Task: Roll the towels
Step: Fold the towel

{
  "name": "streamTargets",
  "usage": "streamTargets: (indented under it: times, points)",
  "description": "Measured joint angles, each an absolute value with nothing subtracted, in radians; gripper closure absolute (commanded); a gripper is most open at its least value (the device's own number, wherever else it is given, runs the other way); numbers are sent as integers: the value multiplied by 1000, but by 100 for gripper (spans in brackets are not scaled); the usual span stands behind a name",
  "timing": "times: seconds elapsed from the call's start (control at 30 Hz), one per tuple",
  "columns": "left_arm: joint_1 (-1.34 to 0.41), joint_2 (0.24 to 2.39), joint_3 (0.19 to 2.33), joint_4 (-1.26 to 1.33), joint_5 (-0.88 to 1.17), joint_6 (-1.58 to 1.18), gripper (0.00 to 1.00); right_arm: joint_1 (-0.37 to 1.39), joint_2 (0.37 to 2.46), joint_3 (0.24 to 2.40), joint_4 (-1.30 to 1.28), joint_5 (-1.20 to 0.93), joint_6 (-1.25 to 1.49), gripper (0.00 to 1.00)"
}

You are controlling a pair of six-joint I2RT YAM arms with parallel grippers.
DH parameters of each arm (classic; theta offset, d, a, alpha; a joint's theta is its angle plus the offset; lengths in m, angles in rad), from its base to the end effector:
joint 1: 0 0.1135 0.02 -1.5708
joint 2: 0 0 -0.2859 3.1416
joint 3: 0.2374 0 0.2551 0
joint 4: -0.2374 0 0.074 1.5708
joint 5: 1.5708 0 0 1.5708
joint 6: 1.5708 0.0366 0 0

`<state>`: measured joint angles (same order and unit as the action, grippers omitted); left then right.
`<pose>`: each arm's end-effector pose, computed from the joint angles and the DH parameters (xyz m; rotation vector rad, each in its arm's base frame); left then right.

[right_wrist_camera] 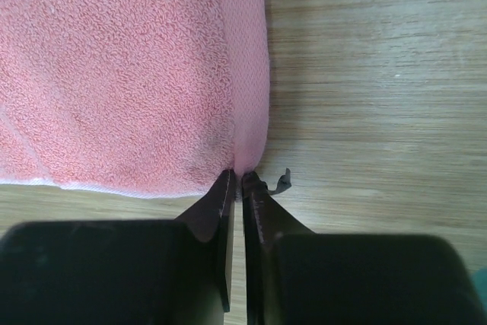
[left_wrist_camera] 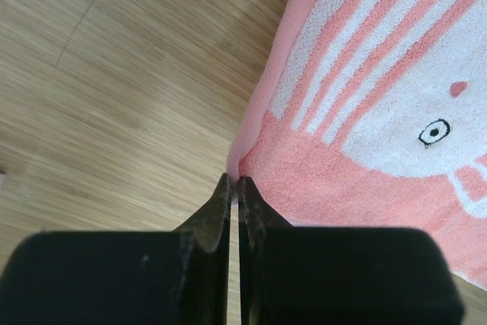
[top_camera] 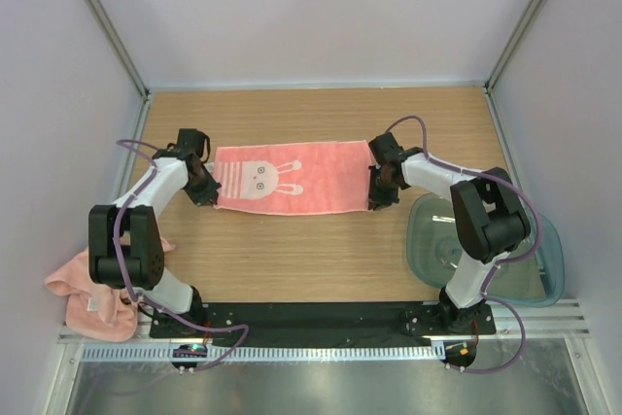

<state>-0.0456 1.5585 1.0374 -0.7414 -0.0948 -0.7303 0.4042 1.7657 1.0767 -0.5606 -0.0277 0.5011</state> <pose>0.2947 -0.0100 0.2227 -0.9664 2.6498 -0.0419 0.3120 0.1346 0.1777 0.1319 2.8521 0.2378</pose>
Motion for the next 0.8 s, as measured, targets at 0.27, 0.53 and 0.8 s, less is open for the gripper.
streamTargets:
  times: [0.27,0.53,0.8]
  points:
    - [-46,1559,1037,-741,-93,-728,100,404,1764,1074,-558,-37,490,99]
    - [-46,1540,1028,-740,-83,-715,100,404,1729,1037,-562,-80,473,99]
    - [-46,1398,1007,-782,-100,-665,100,411,1579,1000,-616,-95,473,99]
